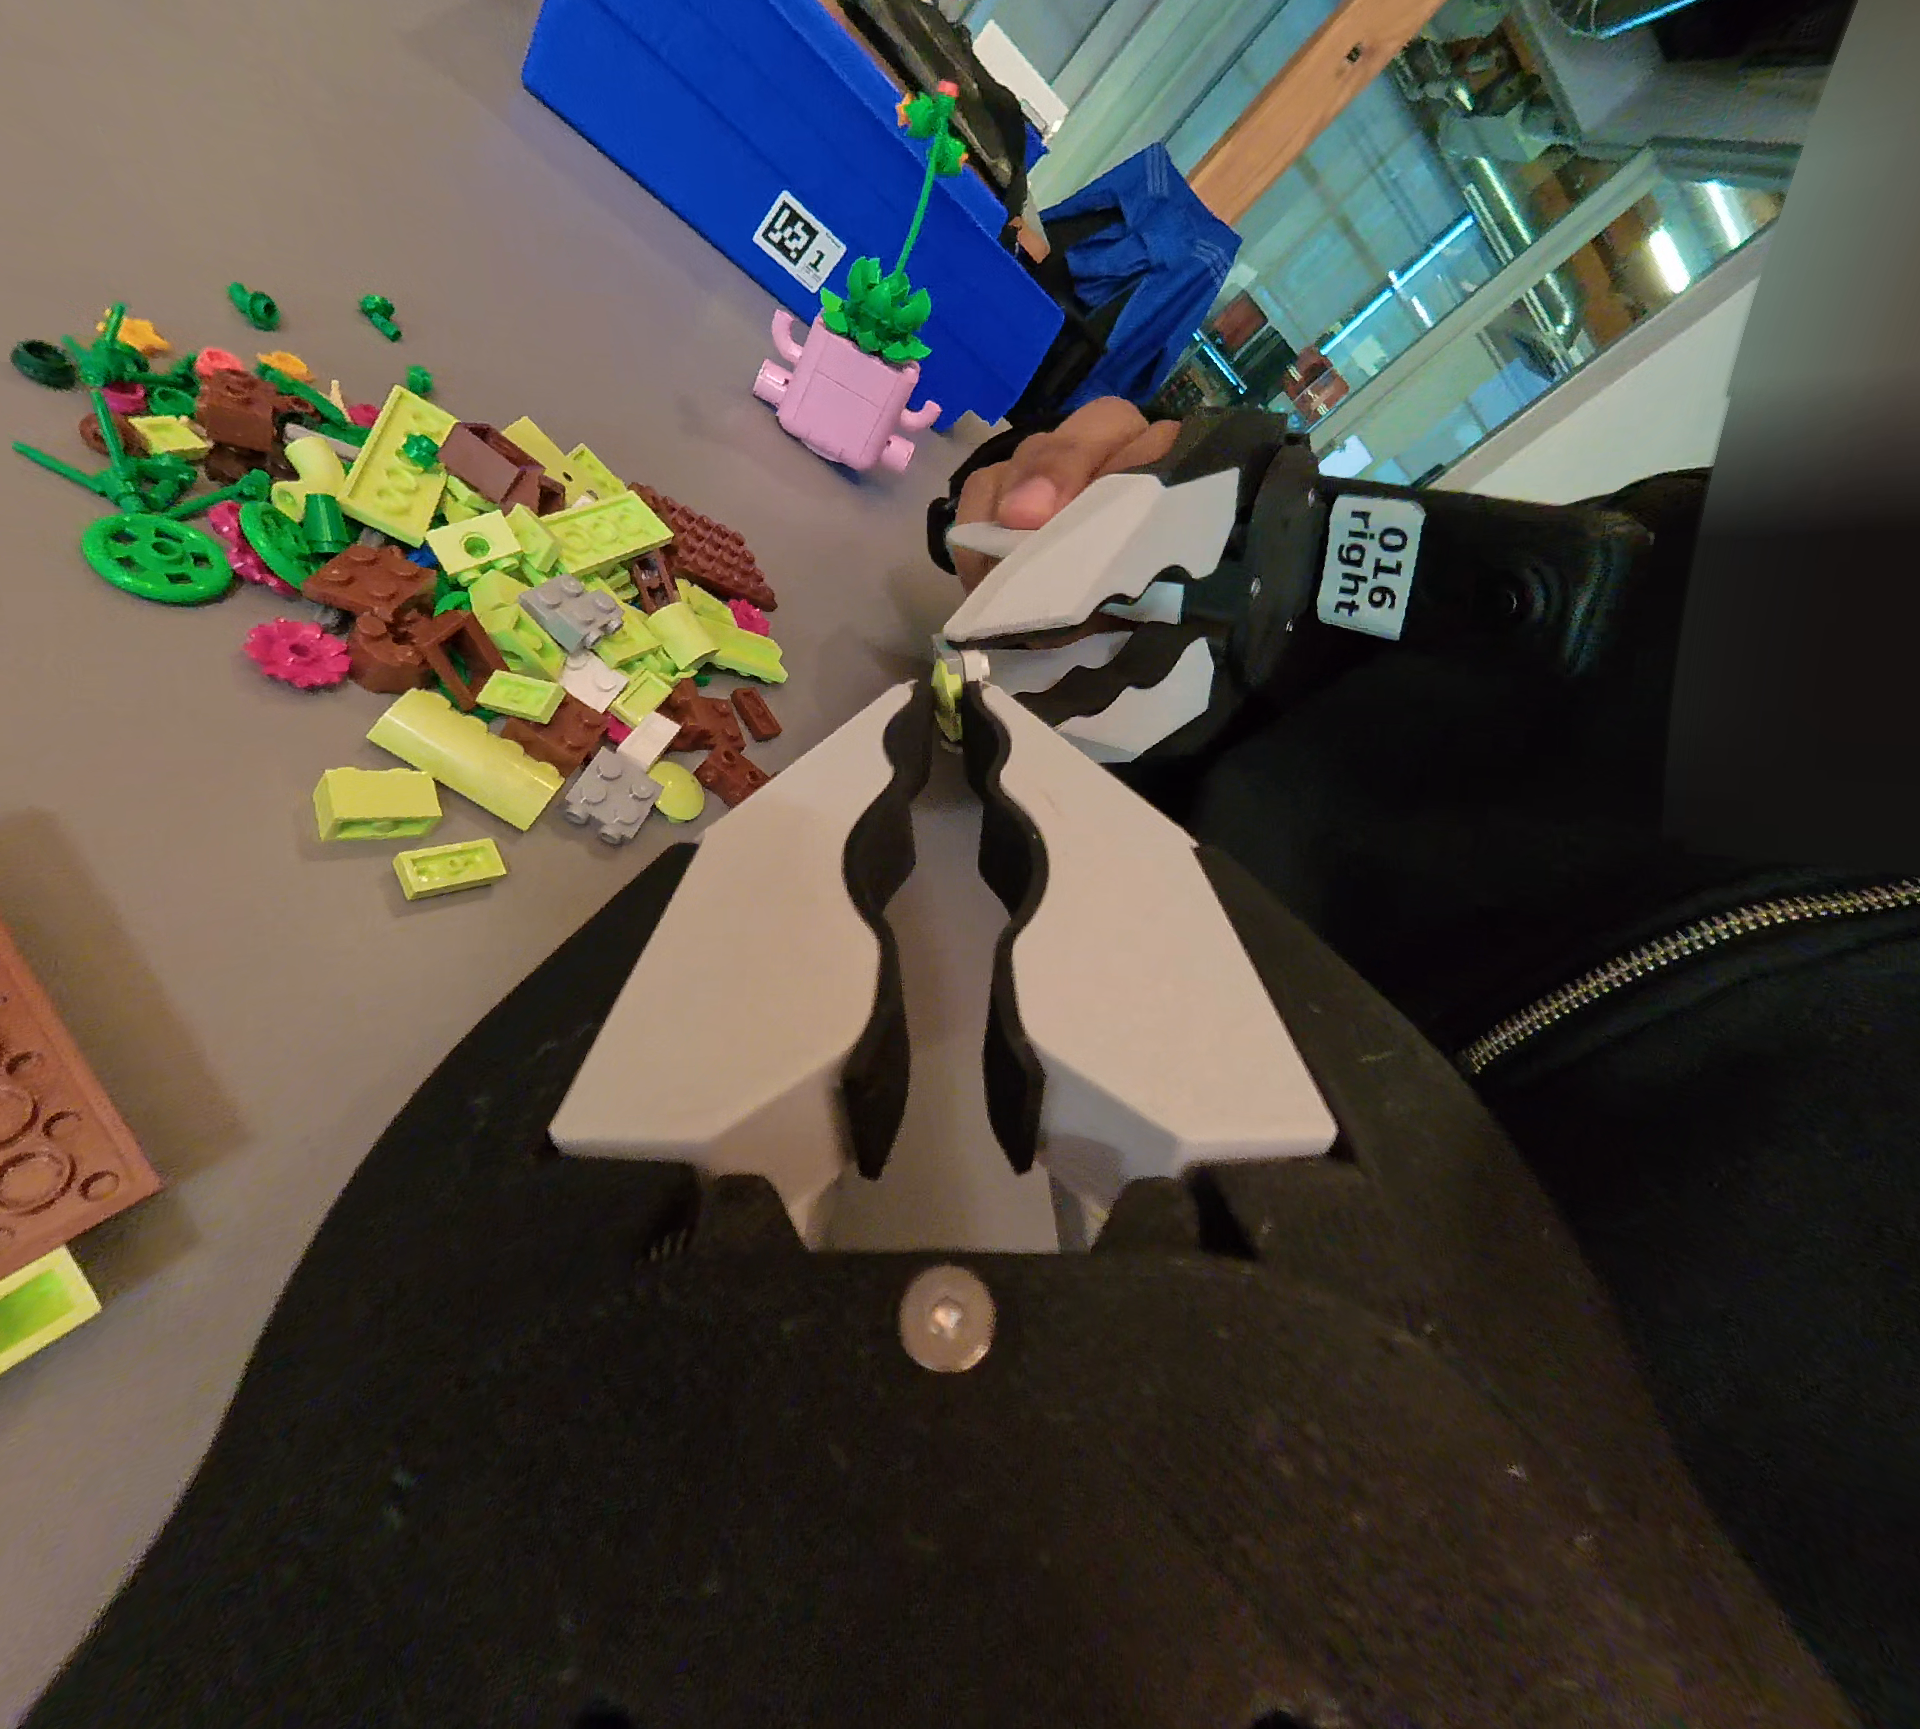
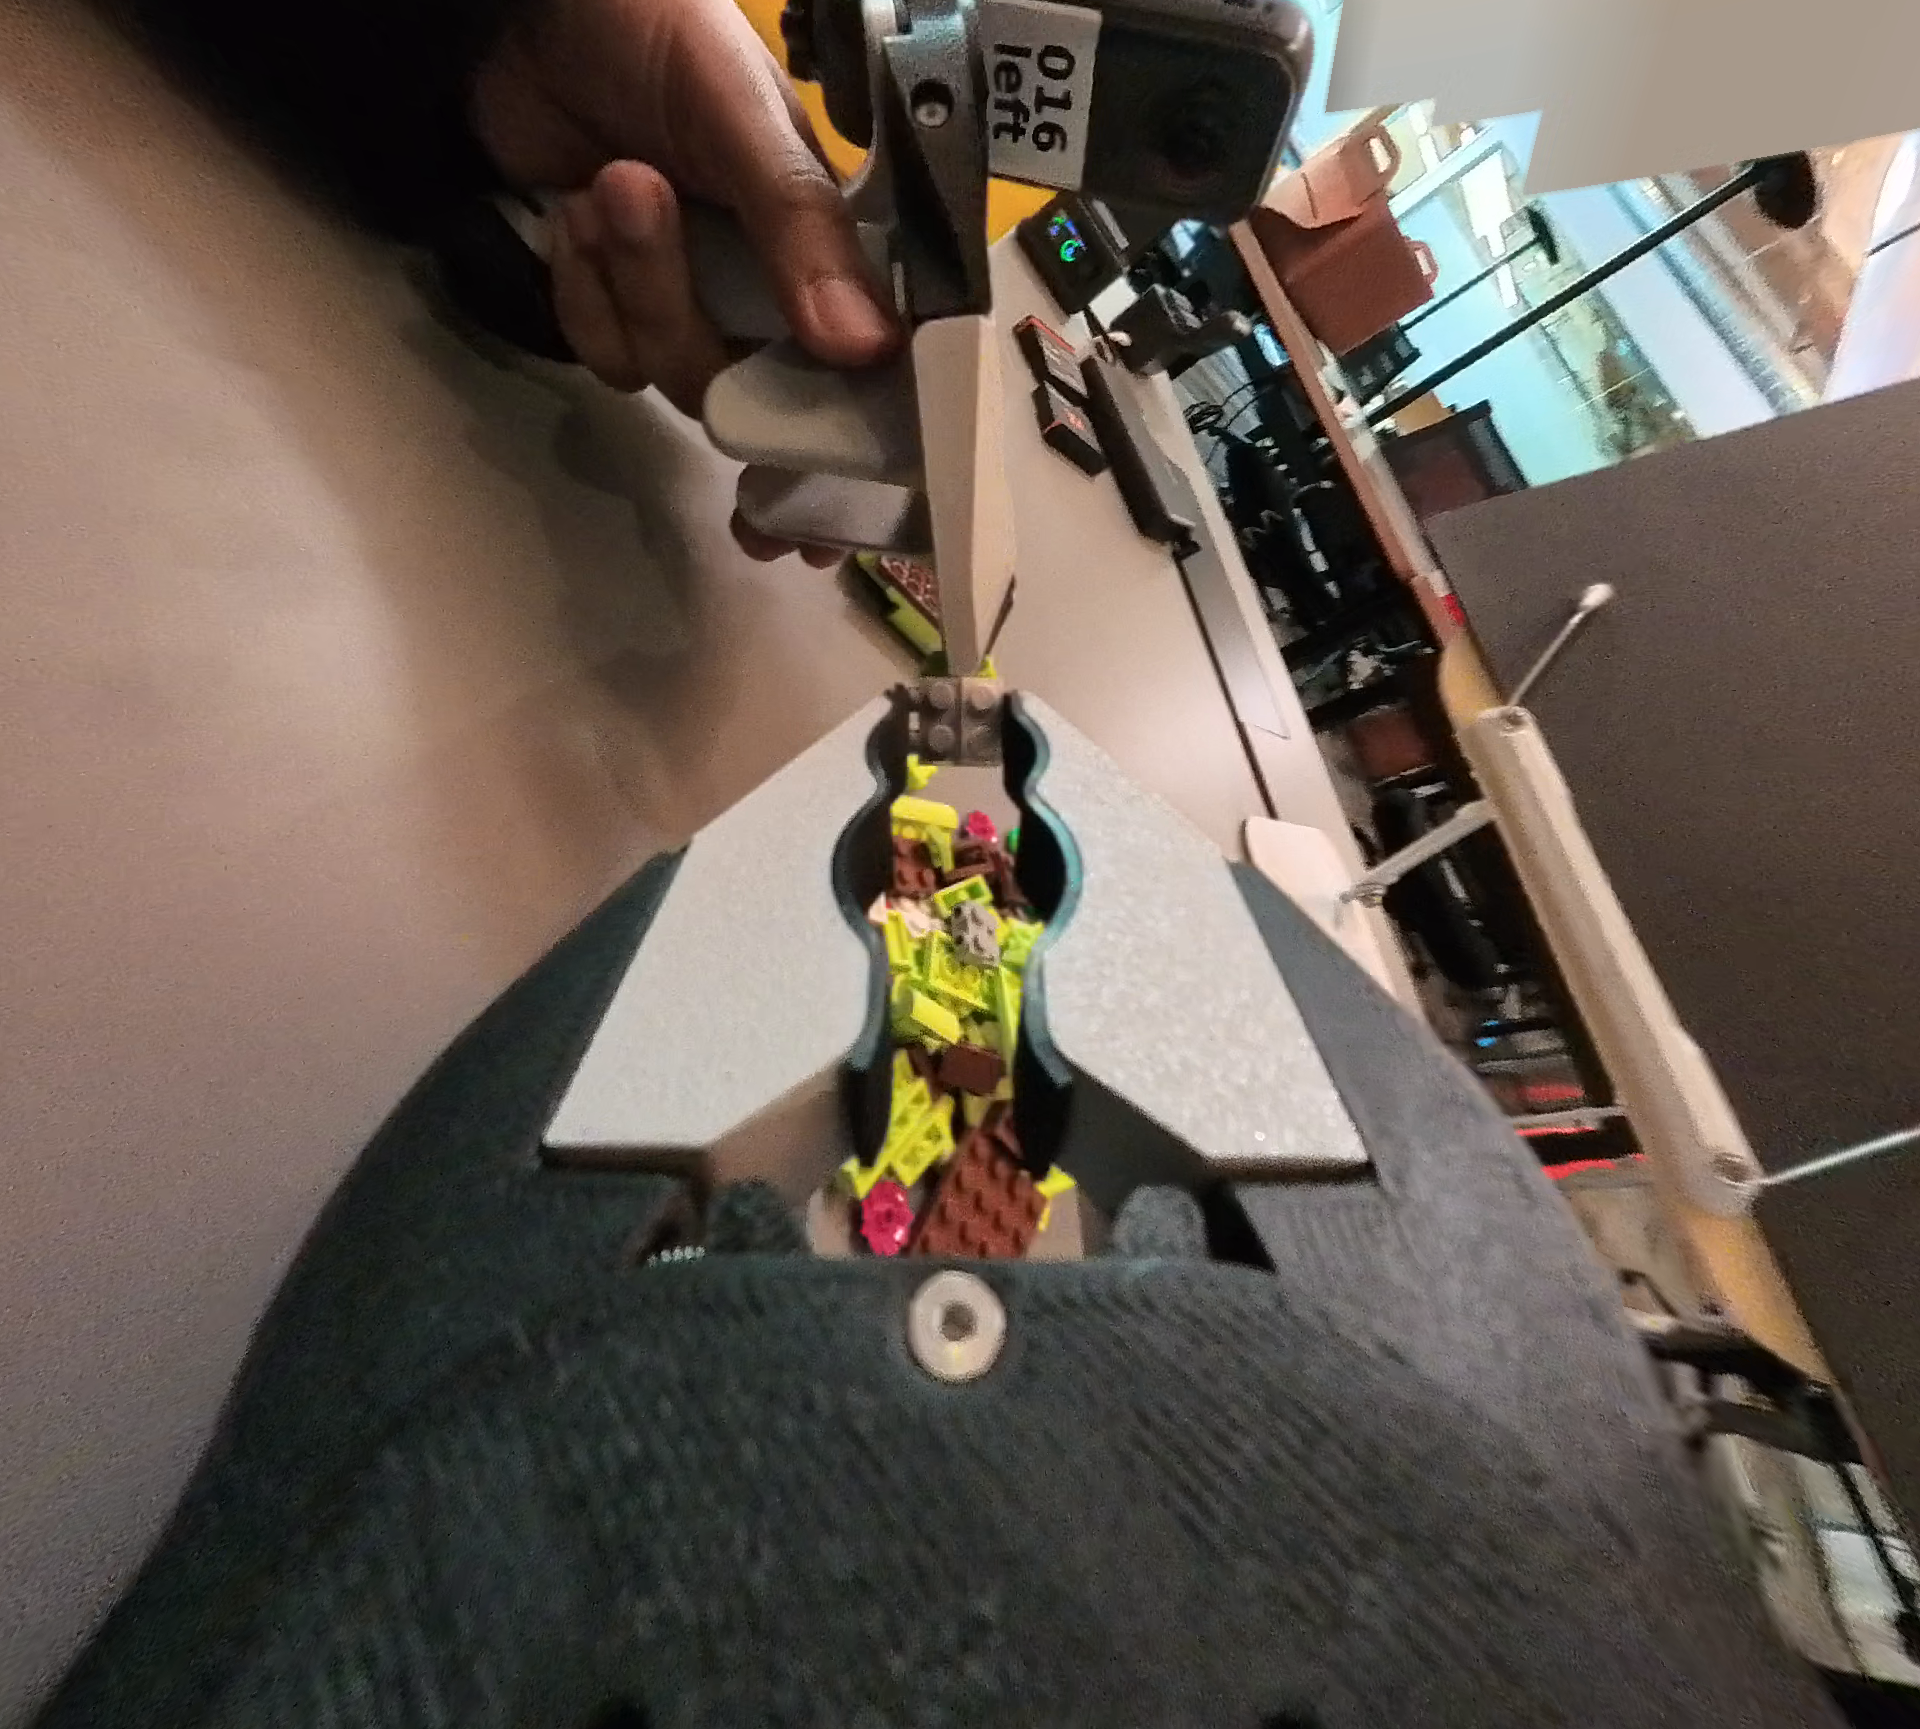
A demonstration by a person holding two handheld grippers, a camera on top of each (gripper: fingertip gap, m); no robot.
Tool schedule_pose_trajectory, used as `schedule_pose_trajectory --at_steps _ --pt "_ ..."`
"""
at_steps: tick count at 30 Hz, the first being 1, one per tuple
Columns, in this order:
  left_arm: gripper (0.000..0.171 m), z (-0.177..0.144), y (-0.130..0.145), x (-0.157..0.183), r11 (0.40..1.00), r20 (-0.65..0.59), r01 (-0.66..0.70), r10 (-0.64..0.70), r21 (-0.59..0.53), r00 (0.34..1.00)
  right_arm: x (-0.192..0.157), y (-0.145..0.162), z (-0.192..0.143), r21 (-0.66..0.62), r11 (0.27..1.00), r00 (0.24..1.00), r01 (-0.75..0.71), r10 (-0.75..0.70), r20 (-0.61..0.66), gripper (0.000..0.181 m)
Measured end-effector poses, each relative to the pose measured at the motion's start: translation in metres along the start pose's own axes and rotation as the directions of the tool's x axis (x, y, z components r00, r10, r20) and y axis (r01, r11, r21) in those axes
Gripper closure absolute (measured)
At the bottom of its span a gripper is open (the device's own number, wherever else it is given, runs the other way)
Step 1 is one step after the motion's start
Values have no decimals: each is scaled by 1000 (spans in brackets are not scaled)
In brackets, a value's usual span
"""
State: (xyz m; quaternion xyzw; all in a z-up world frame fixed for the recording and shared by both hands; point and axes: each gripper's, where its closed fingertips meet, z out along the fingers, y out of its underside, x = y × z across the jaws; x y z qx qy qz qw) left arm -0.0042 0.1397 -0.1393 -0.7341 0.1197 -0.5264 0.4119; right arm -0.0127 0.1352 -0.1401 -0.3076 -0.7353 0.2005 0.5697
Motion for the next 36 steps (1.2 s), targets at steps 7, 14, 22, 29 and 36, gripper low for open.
schedule_pose_trajectory --at_steps 7,14,22,29,36 --pt "171 -9 -2 -27 992 218 -123 128 -37 967 3 -28 -13 97 995 998 27 -21 -60 166" --pt "171 -20 -14 -43 982 305 -191 183 -6 935 34 -8 -21 57 994 987 -89 96 -131 165" --pt "158 7 -7 -67 894 468 -362 446 -263 763 44 19 -15 24 947 942 -322 323 -90 166" --pt "134 5 -19 -27 967 234 -253 243 14 941 32 20 -5 22 918 918 -397 397 -10 165" --pt "131 -3 -33 21 921 -376 351 -269 168 887 26 -11 -10 206 882 906 -423 413 91 166"
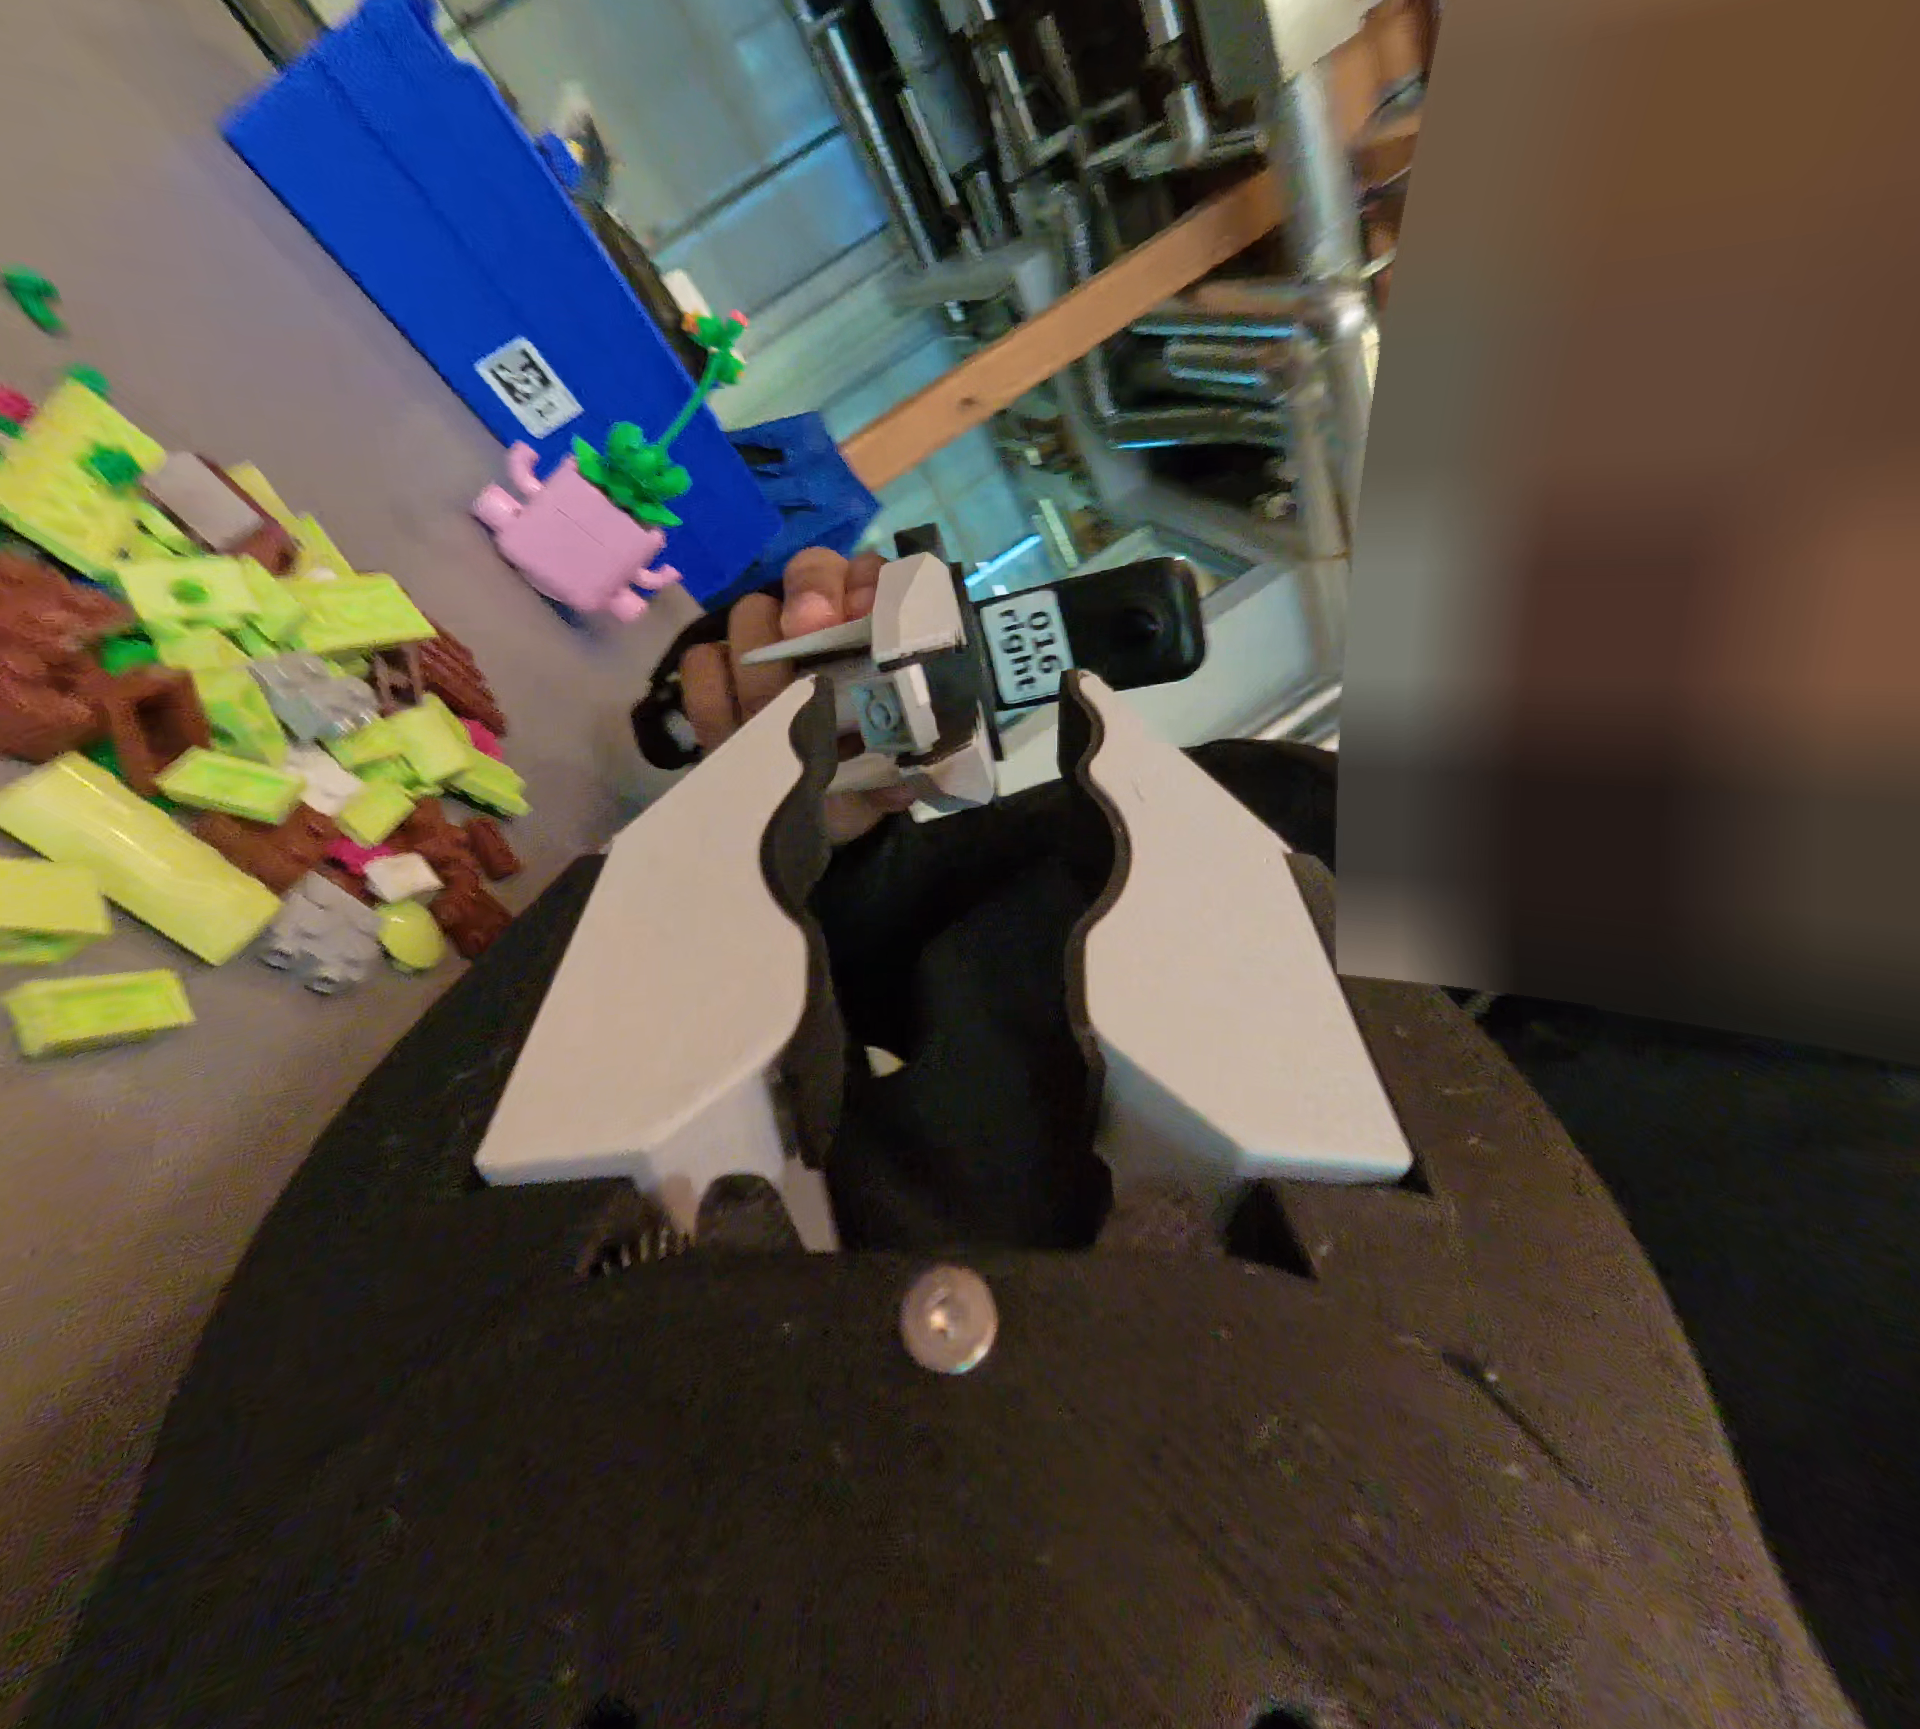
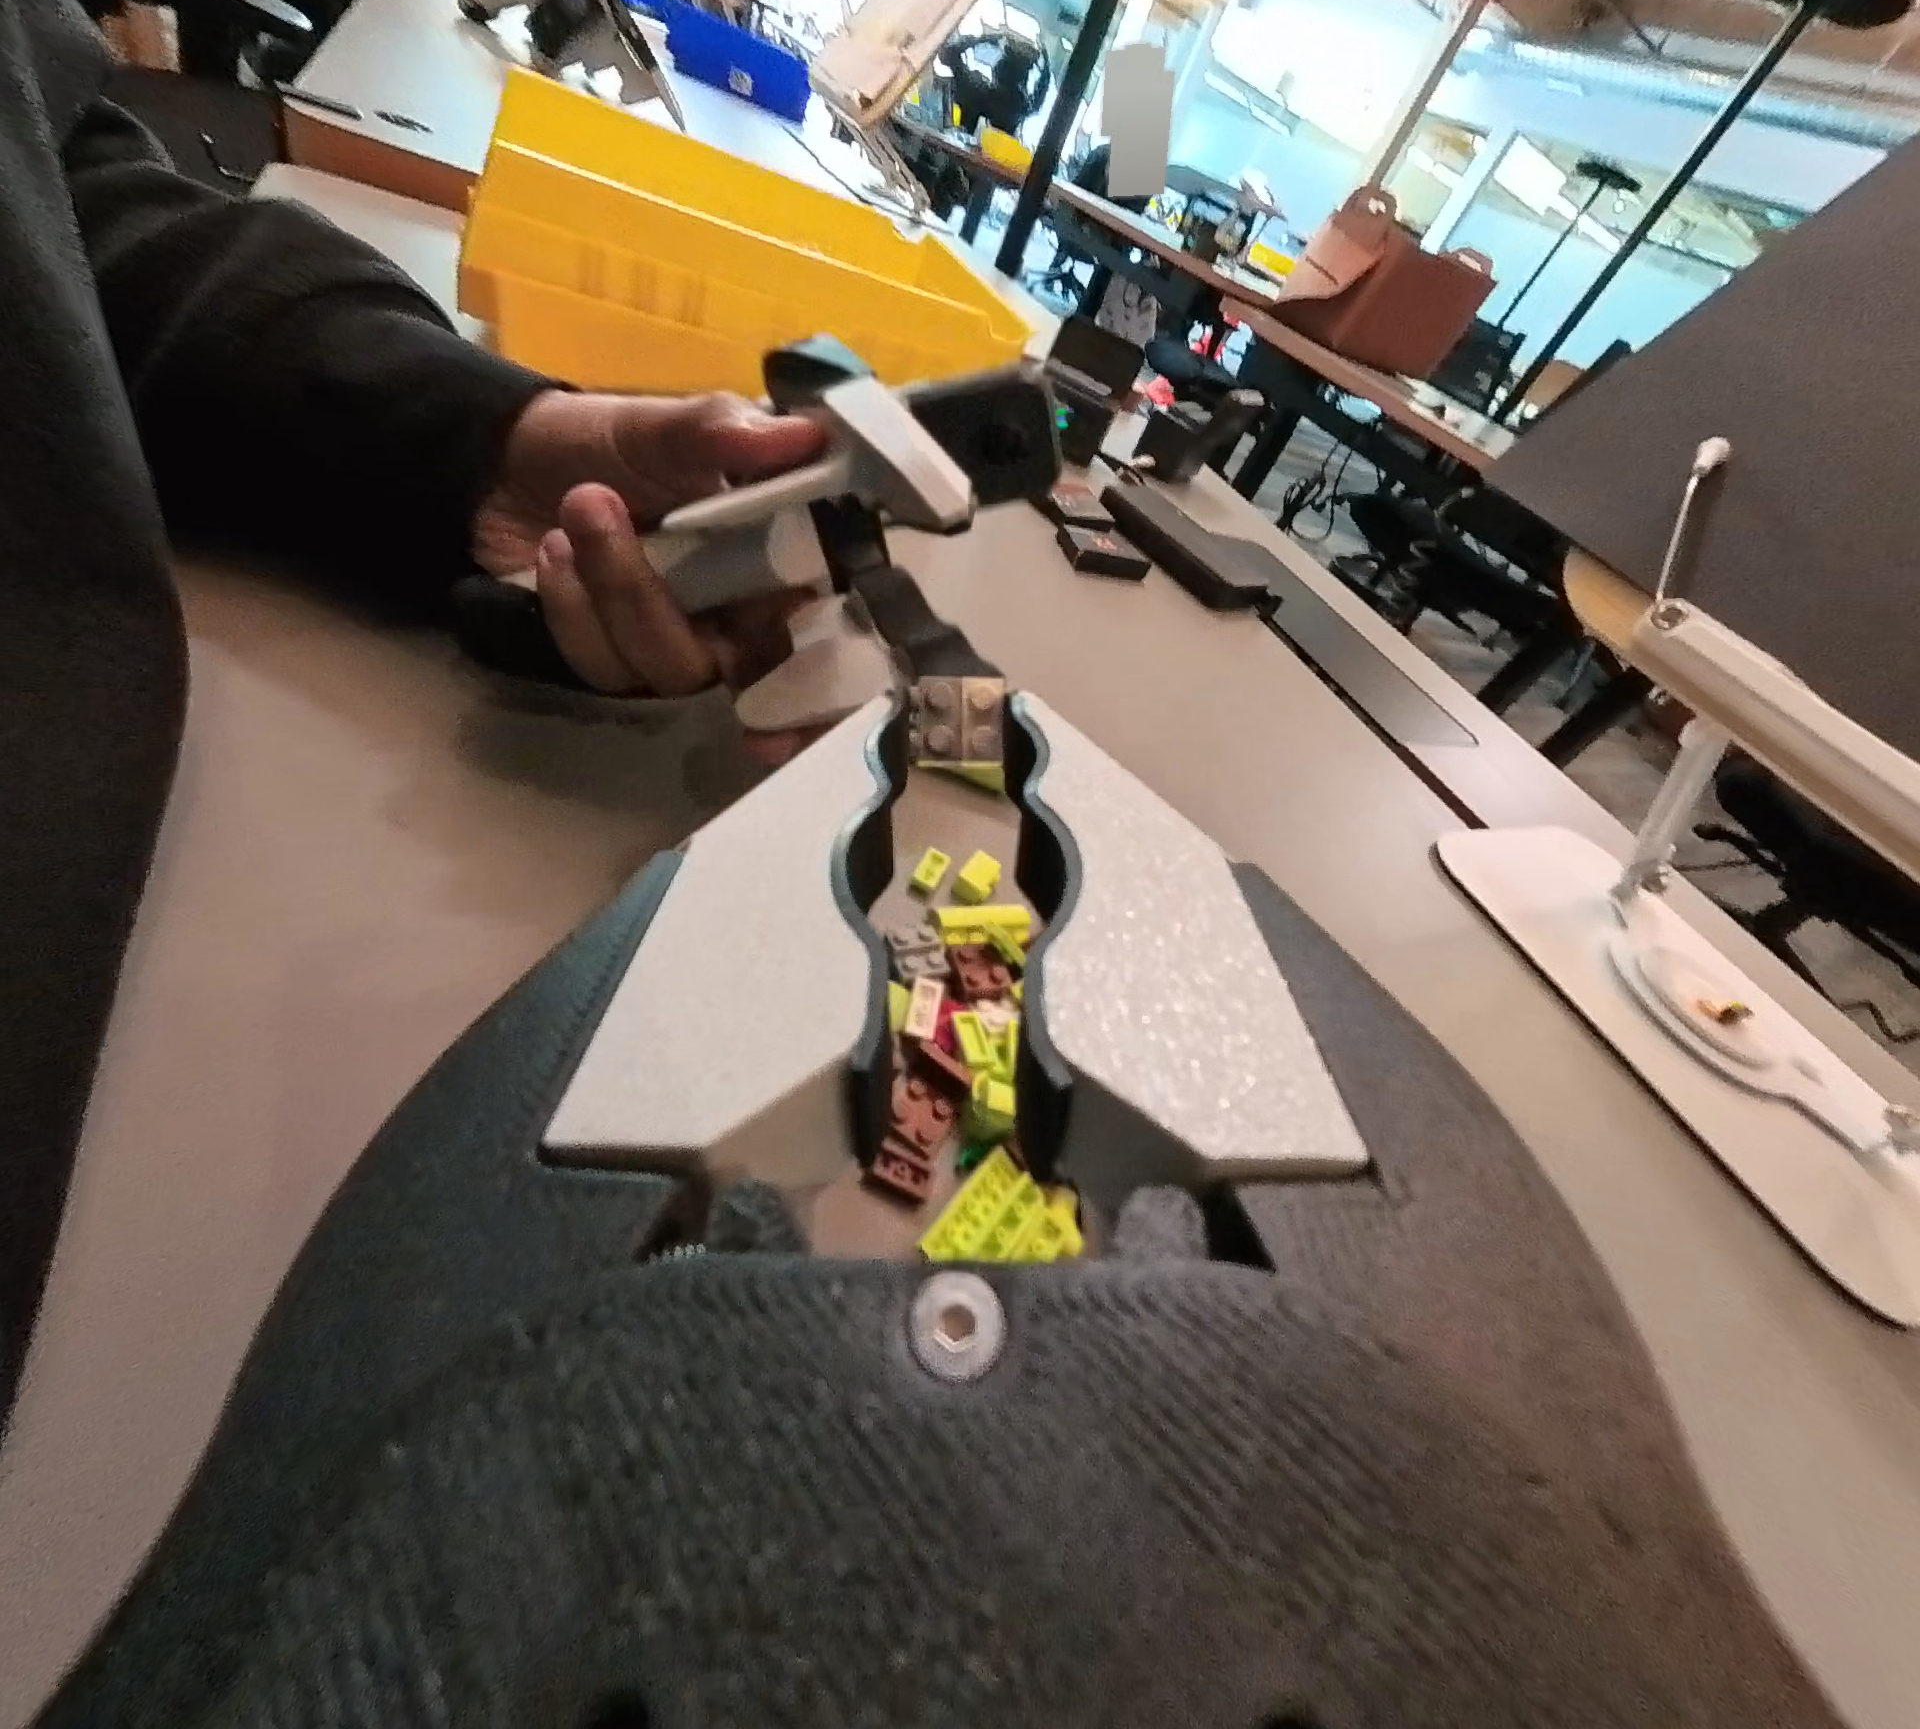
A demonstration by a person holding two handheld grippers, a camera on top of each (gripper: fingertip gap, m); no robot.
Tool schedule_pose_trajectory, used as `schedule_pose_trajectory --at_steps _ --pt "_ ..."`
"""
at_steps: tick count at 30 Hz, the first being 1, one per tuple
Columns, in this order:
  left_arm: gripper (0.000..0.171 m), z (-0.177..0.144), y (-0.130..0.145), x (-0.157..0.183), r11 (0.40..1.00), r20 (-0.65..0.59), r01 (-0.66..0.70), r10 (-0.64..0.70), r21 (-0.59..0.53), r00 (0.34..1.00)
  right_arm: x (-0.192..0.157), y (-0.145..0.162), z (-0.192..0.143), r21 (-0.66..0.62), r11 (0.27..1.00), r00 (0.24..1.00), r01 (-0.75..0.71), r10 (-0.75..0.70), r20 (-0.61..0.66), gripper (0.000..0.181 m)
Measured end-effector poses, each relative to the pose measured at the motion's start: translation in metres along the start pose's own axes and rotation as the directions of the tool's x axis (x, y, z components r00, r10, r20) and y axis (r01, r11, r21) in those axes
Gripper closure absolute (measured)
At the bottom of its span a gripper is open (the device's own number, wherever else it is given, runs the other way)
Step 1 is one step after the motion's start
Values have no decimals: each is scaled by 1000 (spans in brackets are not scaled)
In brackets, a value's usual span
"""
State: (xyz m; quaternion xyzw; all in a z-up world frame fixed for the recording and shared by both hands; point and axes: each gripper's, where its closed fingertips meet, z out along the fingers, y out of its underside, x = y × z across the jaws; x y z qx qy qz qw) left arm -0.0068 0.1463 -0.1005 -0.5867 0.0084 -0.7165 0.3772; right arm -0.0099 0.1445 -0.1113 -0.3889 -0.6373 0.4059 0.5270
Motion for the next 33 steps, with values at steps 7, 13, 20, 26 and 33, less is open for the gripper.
schedule_pose_trajectory --at_steps 7,13,20,26,33 --pt "152 9 16 12 990 -118 132 -137 -48 984 -11 -19 -2 125 992 999 13 -18 43 166" --pt "158 8 15 14 991 -128 128 -134 -48 983 -10 -23 -4 152 988 999 -1 -6 44 165" --pt "160 -1 -2 4 988 73 -150 148 22 986 10 -19 -6 152 933 944 -327 313 104 143" --pt "159 -2 -1 -8 874 298 -473 484 -114 823 11 -9 -3 56 663 642 -746 695 326 144" --pt "159 4 10 -7 820 299 -539 572 -192 764 1 -11 -1 29 656 616 -754 693 374 166"
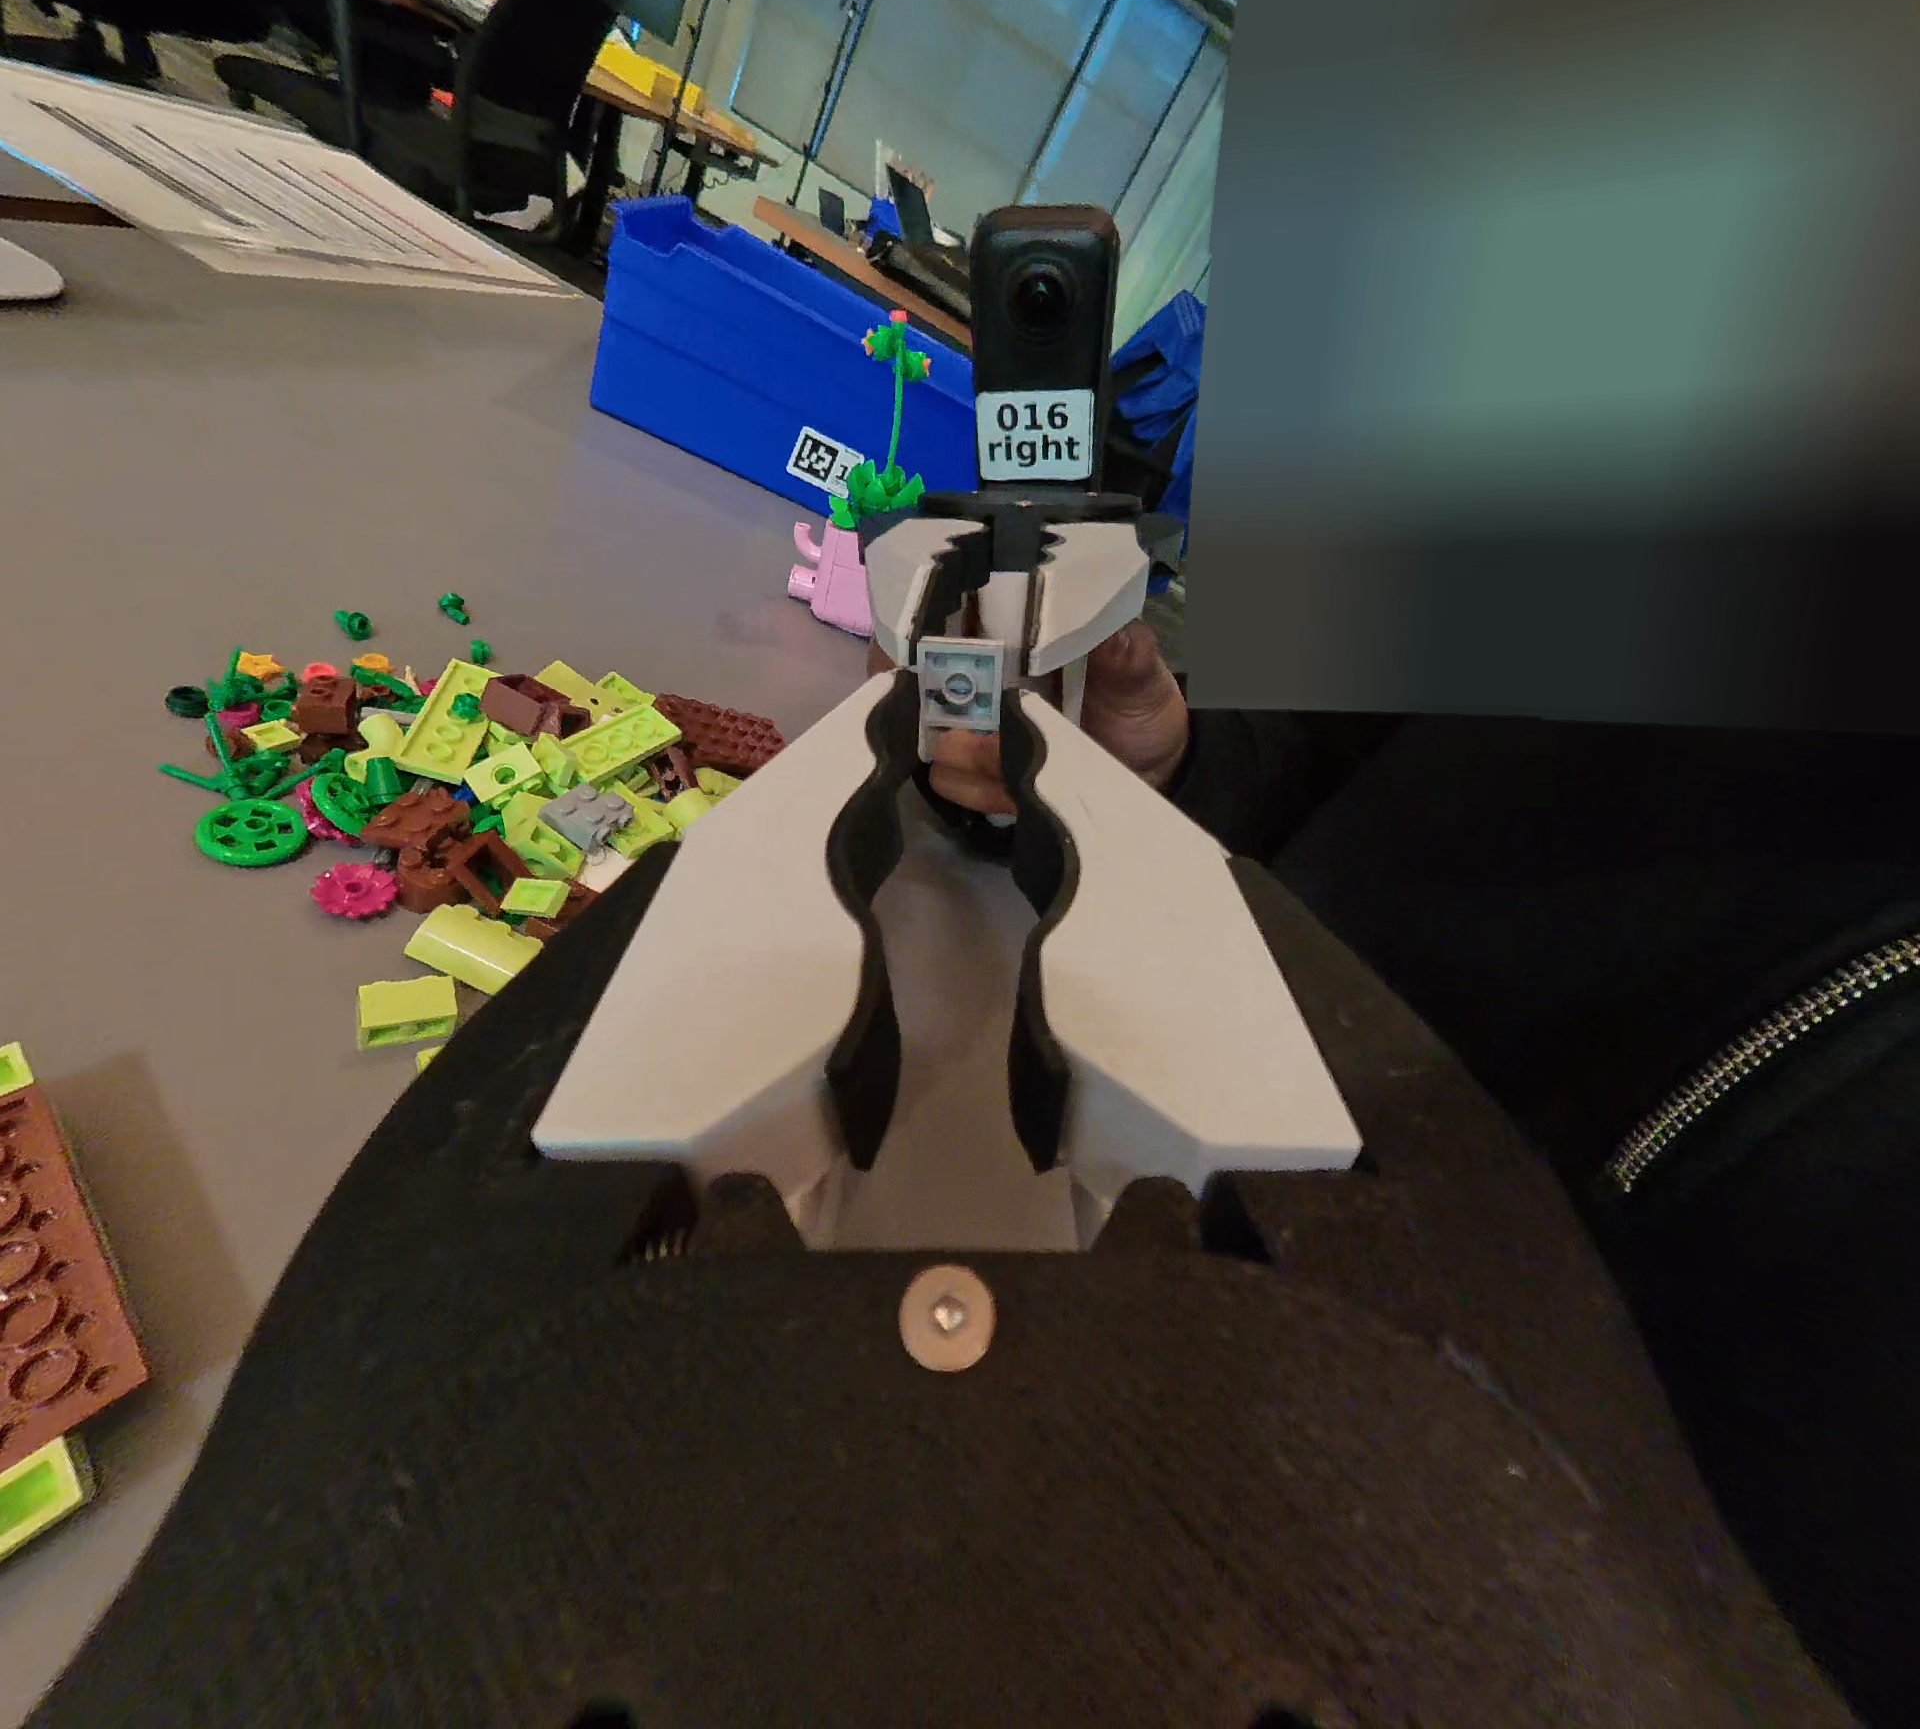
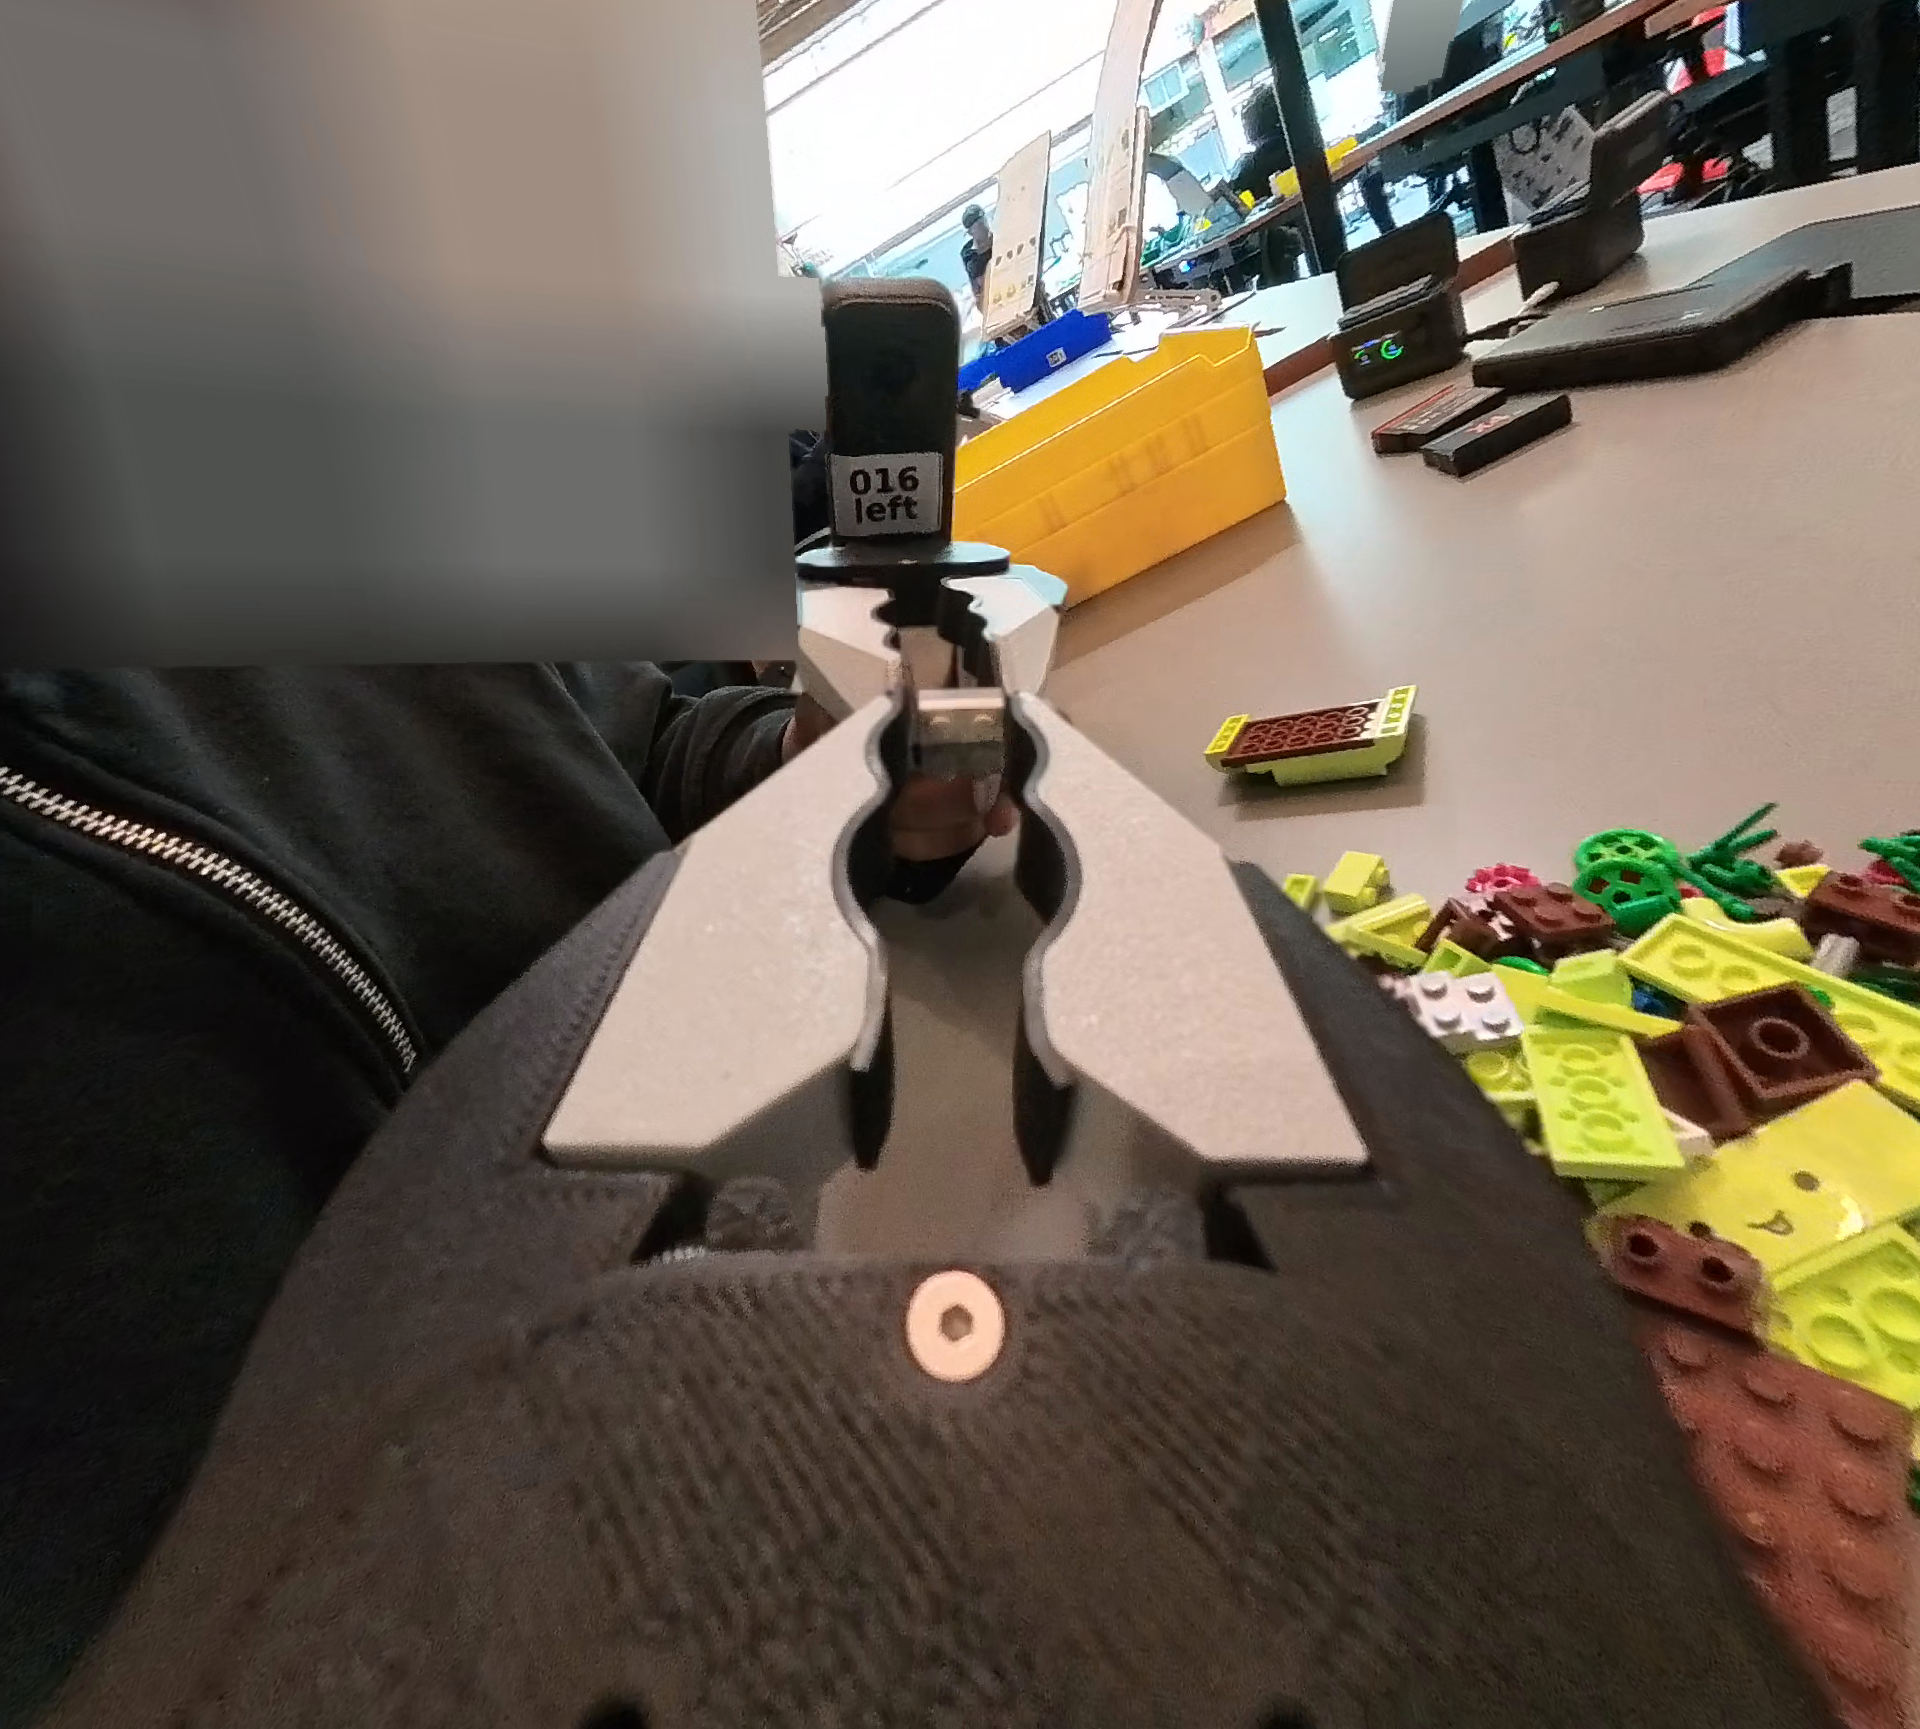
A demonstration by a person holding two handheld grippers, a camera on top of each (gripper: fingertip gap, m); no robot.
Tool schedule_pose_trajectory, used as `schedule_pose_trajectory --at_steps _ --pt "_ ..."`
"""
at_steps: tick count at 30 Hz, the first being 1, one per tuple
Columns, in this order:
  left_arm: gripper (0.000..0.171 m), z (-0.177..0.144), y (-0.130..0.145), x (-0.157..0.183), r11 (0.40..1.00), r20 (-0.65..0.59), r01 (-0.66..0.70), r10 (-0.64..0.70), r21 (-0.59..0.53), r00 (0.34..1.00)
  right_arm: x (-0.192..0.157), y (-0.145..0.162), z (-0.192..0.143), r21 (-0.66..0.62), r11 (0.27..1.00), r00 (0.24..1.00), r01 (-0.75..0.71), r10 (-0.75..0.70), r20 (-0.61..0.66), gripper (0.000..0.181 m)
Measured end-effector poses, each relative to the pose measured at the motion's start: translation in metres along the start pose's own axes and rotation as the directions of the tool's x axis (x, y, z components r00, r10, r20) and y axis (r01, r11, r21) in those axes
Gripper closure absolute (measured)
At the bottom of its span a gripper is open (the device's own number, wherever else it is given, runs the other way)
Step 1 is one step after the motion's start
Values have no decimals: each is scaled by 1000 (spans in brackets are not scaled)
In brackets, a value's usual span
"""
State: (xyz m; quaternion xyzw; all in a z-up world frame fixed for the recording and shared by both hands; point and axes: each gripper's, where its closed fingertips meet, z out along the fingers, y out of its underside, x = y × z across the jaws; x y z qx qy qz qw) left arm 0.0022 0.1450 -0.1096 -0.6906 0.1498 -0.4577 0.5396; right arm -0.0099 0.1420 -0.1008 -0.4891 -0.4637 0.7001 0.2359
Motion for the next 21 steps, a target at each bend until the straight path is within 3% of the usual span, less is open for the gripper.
schedule_pose_trajectory --at_steps 4,10,11,13,15,18,21 --pt "160 0 0 4 999 15 -54 54 -3 998 -3 -1 -1 0 1000 999 -21 21 29 167" --pt "161 -1 -9 6 996 -37 65 -63 60 997 -2 -2 -5 -18 997 996 -75 76 40 168" --pt "171 -4 -15 7 991 -51 80 -75 104 996 1 -2 -7 -22 997 997 -73 74 29 168" --pt "171 -21 -31 -8 977 -5 95 -96 191 995 1 -13 -19 34 995 994 -98 96 60 169" --pt "171 -29 -32 -18 986 62 12 -23 168 998 7 -15 -23 39 996 997 -80 79 25 169" --pt "171 -19 -21 -11 993 60 -76 70 95 996 8 -11 -17 9 998 998 -59 59 -1 169" --pt "145 -8 0 -13 928 176 -362 373 -94 911 11 -4 -13 -14 991 991 -130 130 2 169"
